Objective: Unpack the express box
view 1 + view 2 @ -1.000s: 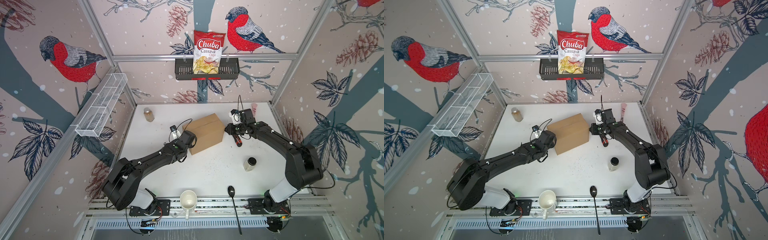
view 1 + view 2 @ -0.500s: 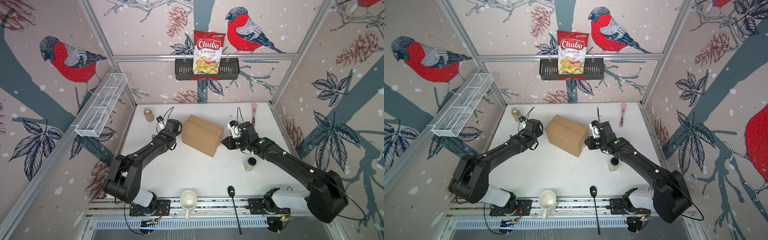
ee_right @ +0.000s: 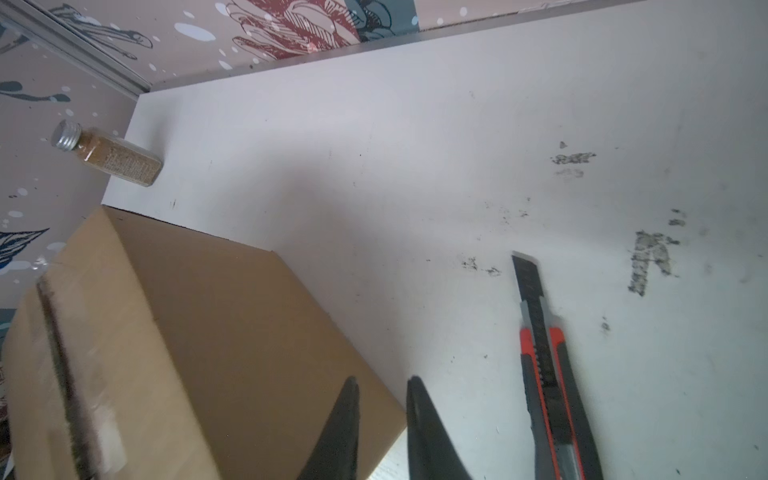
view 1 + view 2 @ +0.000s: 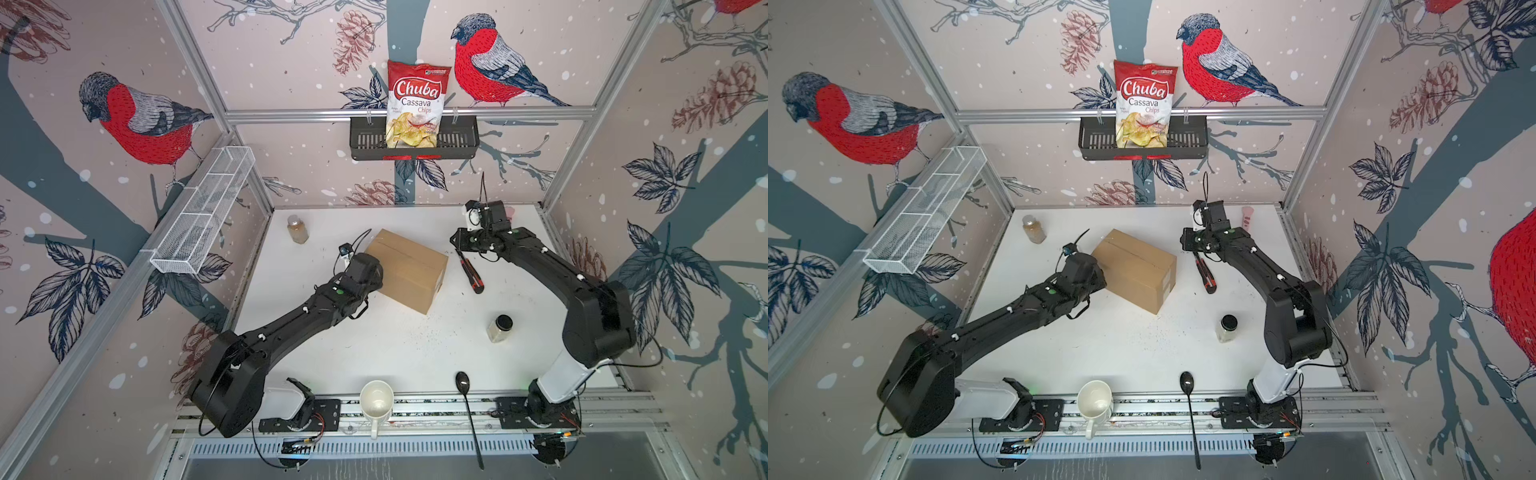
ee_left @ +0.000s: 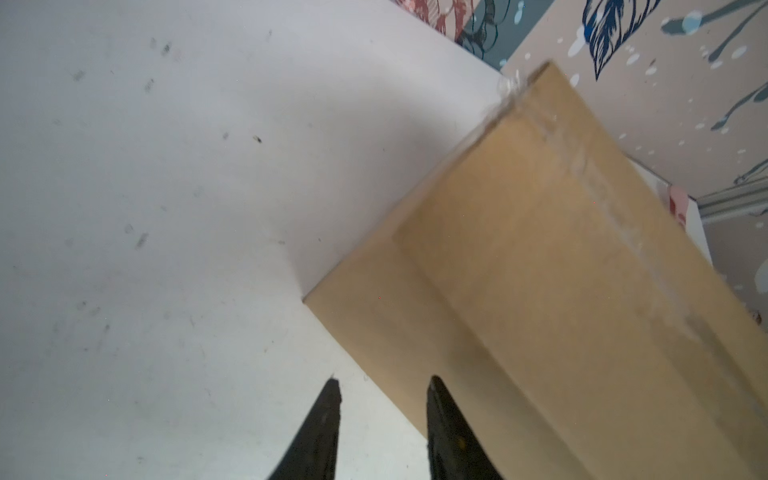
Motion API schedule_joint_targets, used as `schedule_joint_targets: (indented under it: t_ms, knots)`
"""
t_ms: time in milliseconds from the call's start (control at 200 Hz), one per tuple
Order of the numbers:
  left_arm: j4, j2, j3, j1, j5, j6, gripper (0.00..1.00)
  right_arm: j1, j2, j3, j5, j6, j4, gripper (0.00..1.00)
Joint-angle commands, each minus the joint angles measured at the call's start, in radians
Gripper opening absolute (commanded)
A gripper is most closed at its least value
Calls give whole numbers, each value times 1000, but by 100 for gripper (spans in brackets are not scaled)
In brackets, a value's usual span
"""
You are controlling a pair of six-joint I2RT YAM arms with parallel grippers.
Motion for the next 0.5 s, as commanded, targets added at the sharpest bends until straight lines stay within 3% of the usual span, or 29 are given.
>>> schedule_joint_targets:
  t_ms: [0,365,495]
  knots:
    - [34,37,-7,-15,11,-45,35,18,39,20,-94,-41,-12,15]
    - [50,107,36,-14,-72,-47,35,136,-22,-94,-109,-4,22,16]
    - [40,99,37,-13,-76,-44,35,152,-54,-116,-28,29,18,18]
